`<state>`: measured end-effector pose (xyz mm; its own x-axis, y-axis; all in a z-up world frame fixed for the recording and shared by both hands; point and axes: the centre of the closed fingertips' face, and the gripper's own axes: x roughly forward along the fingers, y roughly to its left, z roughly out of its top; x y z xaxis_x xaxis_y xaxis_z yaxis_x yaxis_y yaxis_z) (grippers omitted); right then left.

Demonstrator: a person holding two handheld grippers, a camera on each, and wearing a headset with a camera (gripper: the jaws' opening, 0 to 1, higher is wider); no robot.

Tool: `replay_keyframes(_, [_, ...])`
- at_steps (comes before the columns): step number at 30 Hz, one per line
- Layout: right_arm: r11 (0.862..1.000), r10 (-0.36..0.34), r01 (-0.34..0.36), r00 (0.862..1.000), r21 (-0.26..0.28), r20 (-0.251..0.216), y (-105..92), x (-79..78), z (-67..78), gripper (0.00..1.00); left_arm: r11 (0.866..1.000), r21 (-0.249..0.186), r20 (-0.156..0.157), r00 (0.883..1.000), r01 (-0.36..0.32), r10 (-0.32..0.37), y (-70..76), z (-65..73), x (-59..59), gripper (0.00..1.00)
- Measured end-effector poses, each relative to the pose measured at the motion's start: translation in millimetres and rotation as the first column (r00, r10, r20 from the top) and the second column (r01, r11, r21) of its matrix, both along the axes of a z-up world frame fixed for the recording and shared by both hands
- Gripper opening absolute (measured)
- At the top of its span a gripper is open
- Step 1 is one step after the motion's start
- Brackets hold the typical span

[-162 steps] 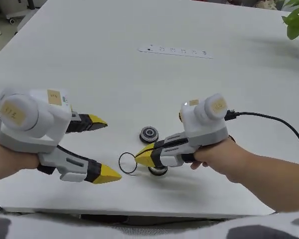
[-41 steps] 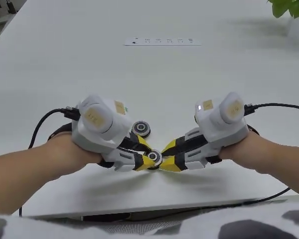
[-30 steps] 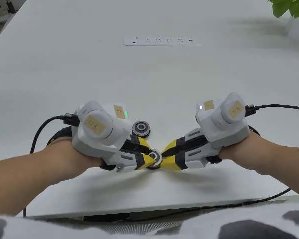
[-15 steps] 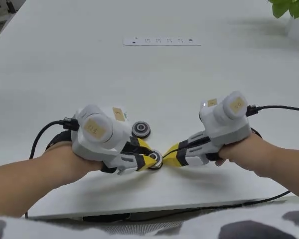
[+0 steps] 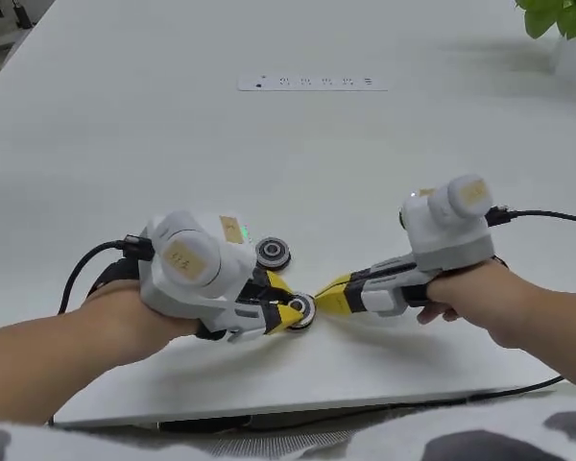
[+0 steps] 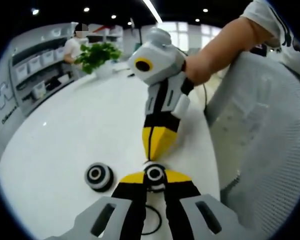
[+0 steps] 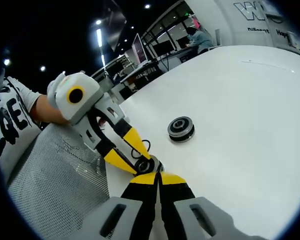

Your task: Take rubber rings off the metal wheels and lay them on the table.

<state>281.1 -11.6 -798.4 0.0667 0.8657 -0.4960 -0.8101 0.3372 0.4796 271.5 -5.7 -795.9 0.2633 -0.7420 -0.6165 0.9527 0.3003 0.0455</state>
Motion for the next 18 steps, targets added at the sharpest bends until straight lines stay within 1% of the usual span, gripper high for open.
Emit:
replay_keyframes(2, [1.000, -0.005, 0.006, 1.000, 0.012, -0.011, 2.3, -1.1, 1.7, 0.00, 1.000, 0.001, 0.001, 1.000, -0.002, 0.002, -0.2, 0.4, -0.5, 0.13])
replay_keyframes(7, [1.000, -0.010, 0.010, 1.000, 0.016, -0.019, 2.5, -2.7, 3.2, 0.00, 1.000, 0.006, 0.004, 1.000, -0.005, 0.005, -0.3, -0.3, 0.4, 0.13])
replay_keyframes(8, [1.000, -0.007, 0.008, 1.000, 0.029, -0.027, 4.0, -4.3, 5.0, 0.00, 1.000, 0.006, 0.004, 1.000, -0.006, 0.006, -0.4, -0.3, 0.5, 0.13])
replay_keyframes(10, [1.000, -0.009, 0.009, 1.000, 0.023, -0.025, 3.6, -4.6, 4.7, 0.00, 1.000, 0.009, 0.004, 1.000, -0.007, 0.007, -0.6, 0.8, -0.8, 0.13])
replay_keyframes(18, [1.000, 0.000, 0.001, 0.999, 0.030, -0.033, 5.5, -7.5, 7.2, 0.00, 1.000, 0.010, 0.003, 1.000, -0.010, 0.010, -0.9, 1.8, -1.5, 0.13])
